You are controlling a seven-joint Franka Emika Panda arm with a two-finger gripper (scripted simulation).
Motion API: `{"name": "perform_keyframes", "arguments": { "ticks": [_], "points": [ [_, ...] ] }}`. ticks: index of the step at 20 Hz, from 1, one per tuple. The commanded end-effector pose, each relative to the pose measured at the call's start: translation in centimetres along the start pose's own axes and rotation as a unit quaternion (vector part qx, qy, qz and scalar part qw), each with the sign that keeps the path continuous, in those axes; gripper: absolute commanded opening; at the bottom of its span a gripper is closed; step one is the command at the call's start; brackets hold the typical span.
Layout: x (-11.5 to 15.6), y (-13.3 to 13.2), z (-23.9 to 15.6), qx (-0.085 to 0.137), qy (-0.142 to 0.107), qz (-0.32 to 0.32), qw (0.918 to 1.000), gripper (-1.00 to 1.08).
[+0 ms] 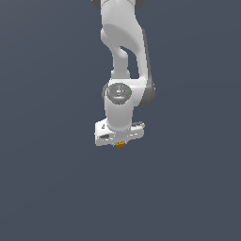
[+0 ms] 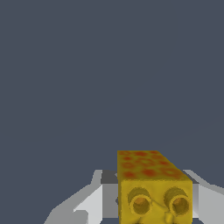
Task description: Pick up the object and move it to a goal position.
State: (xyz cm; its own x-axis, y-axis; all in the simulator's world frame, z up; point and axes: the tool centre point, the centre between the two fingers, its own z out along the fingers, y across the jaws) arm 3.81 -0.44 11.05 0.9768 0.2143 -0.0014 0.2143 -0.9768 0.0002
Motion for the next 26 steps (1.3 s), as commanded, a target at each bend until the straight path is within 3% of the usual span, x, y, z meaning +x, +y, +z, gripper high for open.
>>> {"name": "perform_keyframes", "arguments": {
  "ticks": [1,26],
  "points": [
    [-1.0,-1.3,-1.9,0.000,0.000,0.000,1.0000,-1.00],
    [-10.6,-15.3,-21.7,-0.001,0.000,0.000,1.0000,-1.00]
  ]
}}
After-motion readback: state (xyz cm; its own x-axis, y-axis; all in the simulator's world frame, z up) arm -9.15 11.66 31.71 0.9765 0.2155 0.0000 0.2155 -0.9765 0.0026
